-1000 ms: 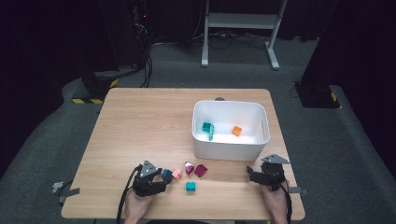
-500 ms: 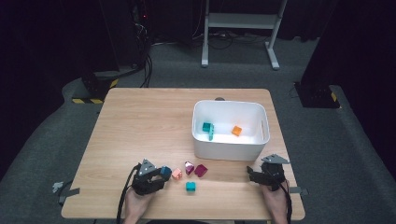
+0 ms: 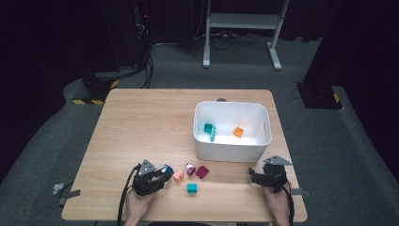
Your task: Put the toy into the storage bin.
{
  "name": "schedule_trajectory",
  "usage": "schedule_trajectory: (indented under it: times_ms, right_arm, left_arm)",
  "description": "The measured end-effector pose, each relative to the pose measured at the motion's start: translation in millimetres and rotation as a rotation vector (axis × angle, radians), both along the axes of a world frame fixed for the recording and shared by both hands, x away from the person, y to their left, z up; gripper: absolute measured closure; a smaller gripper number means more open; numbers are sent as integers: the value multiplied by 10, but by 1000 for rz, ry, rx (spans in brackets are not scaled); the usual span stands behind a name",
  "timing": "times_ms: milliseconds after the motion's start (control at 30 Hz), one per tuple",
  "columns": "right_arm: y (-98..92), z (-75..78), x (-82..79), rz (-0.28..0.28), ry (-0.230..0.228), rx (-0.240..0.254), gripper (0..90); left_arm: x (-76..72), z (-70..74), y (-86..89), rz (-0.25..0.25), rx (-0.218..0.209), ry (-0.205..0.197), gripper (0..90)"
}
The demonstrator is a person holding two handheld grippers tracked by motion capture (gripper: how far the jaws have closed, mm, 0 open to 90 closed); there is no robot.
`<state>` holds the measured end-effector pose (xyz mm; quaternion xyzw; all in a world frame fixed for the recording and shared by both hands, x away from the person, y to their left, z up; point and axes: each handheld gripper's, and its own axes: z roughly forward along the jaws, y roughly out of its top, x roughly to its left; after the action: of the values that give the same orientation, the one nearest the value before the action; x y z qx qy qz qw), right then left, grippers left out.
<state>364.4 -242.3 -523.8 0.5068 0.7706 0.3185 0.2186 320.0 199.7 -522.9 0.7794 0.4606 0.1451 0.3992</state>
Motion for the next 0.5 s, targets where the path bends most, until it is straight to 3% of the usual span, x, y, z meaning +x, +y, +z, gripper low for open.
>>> schedule_trajectory:
  times_ms: [500]
  right_arm:
    - [0, 0, 0, 0, 0, 0, 193]
  left_arm:
    - [5, 43, 6, -9, -8, -2, 623]
